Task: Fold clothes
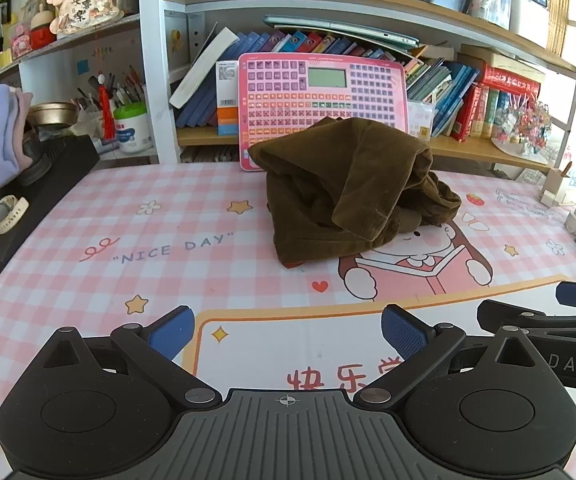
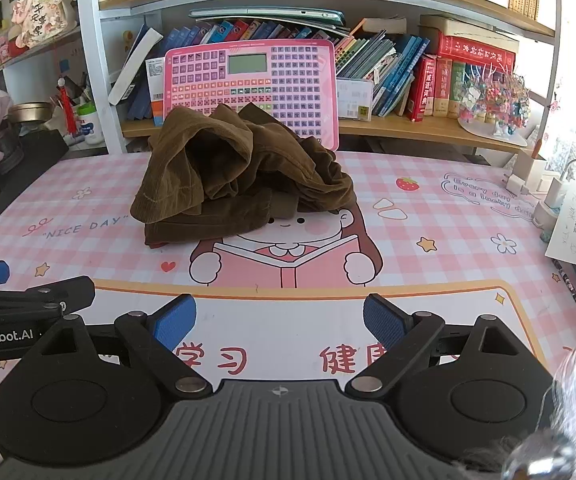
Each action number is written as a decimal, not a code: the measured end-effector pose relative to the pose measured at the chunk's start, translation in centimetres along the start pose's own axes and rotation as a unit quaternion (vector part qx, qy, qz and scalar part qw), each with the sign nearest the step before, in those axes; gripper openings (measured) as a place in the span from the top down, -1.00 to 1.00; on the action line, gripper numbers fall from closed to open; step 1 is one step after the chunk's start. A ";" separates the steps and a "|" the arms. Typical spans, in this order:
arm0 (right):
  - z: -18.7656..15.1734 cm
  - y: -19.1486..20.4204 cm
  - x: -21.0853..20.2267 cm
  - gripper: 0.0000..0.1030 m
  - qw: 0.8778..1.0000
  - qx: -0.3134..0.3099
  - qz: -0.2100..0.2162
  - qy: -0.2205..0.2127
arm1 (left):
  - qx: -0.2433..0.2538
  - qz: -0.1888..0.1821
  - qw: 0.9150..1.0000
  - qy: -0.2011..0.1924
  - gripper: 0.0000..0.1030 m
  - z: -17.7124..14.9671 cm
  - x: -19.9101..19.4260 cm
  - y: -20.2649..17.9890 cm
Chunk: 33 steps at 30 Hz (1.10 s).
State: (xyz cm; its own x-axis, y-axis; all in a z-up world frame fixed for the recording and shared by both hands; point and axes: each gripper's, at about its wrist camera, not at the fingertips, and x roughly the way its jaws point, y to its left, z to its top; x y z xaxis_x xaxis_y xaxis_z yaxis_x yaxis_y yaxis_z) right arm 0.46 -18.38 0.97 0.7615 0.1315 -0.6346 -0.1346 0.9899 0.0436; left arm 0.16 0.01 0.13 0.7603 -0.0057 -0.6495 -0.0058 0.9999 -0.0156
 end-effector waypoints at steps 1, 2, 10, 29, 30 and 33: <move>0.0 0.0 0.0 -0.76 1.000 0.000 0.000 0.000 | 0.000 0.000 1.000 0.000 -0.96 0.1 0.0 0.0; 0.0 0.0 0.0 -0.76 1.000 0.000 0.000 0.000 | 0.001 0.001 1.000 -0.001 -0.96 0.1 0.2 -0.2; 0.1 0.0 0.1 -0.76 1.000 -0.001 0.000 0.002 | -0.004 -0.001 1.000 -0.005 -0.96 -0.2 0.1 0.1; 0.0 -0.4 0.7 -0.76 1.000 0.002 -0.003 0.013 | -0.004 -0.007 1.000 0.005 -0.96 -0.1 0.7 -0.3; 0.0 -0.4 0.7 -0.76 1.000 0.002 -0.003 0.014 | -0.004 -0.008 1.000 0.006 -0.96 -0.1 0.7 -0.3; 0.0 -0.5 0.8 -0.76 1.000 0.002 -0.003 0.015 | -0.004 -0.007 1.000 0.007 -0.96 -0.1 0.7 -0.3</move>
State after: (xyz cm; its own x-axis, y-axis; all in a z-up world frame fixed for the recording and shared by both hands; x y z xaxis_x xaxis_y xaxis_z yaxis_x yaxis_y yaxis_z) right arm 1.11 -18.75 0.44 0.7430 0.1243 -0.6577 -0.1271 0.9909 0.0436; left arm 0.62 -0.32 -0.43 0.7517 -0.0203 -0.6592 -0.0002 0.9995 -0.0310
